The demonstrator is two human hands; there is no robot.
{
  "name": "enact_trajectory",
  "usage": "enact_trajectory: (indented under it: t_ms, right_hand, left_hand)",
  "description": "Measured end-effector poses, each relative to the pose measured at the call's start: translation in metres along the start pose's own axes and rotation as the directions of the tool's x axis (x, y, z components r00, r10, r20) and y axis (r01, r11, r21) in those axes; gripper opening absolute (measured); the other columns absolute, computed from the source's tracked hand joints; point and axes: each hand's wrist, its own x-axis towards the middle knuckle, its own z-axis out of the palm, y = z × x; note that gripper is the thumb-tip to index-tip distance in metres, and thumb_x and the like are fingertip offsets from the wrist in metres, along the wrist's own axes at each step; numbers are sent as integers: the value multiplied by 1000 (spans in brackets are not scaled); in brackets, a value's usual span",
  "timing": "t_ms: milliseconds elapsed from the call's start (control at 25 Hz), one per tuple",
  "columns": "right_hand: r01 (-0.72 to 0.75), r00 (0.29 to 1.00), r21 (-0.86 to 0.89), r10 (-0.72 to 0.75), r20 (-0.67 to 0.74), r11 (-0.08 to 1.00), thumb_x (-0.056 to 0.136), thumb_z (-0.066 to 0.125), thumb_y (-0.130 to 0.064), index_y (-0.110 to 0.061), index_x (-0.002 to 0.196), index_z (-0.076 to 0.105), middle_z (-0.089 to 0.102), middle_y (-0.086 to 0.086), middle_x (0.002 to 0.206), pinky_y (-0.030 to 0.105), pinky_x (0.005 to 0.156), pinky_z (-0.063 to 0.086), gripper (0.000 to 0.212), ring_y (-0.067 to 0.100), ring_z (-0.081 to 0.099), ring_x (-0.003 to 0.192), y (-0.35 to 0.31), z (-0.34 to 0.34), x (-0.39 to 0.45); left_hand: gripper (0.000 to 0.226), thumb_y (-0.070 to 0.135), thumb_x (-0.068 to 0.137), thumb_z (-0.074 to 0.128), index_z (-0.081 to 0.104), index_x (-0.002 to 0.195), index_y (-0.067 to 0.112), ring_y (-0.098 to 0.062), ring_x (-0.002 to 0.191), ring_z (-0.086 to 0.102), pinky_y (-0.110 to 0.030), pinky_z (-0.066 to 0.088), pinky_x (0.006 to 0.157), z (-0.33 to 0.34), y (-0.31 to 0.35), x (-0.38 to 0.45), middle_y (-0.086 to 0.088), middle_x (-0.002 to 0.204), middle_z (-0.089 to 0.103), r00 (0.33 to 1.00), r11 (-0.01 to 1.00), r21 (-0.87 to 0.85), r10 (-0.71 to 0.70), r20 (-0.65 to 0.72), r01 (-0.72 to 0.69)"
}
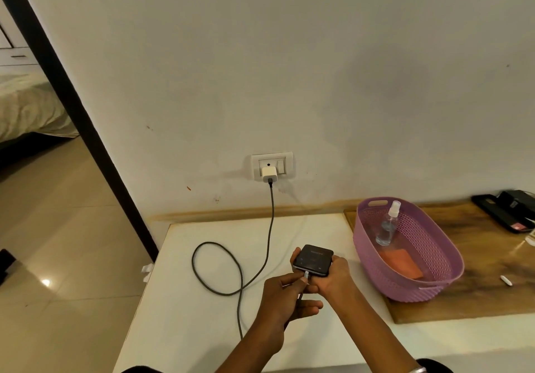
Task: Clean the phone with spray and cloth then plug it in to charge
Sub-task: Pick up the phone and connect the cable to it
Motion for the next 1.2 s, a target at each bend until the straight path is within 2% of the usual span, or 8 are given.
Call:
enact_trajectory:
  t_ms: [200,440,560,640,800,1040,1200]
  right_hand:
    - [18,1000,-20,-18,18,1000,94,36,-38,-9,104,50,57,17,90,38,71,52,34,28,56,77,0,-3,6]
    - [61,996,-15,-60,62,998,93,40,-50,-9,111,54,64,18,90,40,81,52,47,28,61,79,5,-8,17]
    - [66,995,-47,-62,83,997,93,38,-54,-8,112,55,63,17,91,39,70,55,52,28,60,77,8,-10,22]
    - [65,994,-69,-59,90,995,93,34,-55,-8,112,55,63,17,91,39,65,56,55,28,59,76,8,-11,23]
    - [71,992,-73,-63,110,995,93,34,-57,-7,111,56,63,17,91,38,65,57,58,28,59,76,7,-11,24]
    - [76,983,-115,-55,175,990,93,33,-56,-6,118,53,62,18,93,38,65,57,59,28,58,78,8,-14,29]
    - [59,978,-157,-26,206,986,93,32,-57,-5,121,51,62,19,95,38,66,57,62,28,58,78,7,-14,33]
  left_hand:
    - [15,19,95,62,71,103,11,-30,76,76,-28,61,62,-2,-1,4,-11,86,78,999,998,-45,-36,12,37]
    - [16,11,92,65,74,96,-1,-22,71,75,-25,62,65,-5,2,13,-21,87,76,996,985,-148,-91,-1,90]
    - [15,7,92,64,72,99,-4,-22,69,74,-25,62,64,-6,0,17,-22,87,76,994,984,-152,-100,-33,94]
    - [24,4,92,64,64,114,-6,-24,70,74,-28,63,67,-4,0,18,-24,89,76,993,983,-153,-108,-45,100]
    - [51,1,90,66,43,135,3,-29,72,74,-37,63,73,-5,1,24,-27,94,74,992,980,-165,-118,-49,108]
    - [49,-3,88,67,42,128,12,-30,63,74,-36,63,60,-5,0,31,-27,84,74,993,978,-197,-83,-89,64]
    - [46,-4,87,67,46,123,16,-29,57,73,-34,62,54,-5,2,33,-25,78,74,997,986,-165,-40,-65,28]
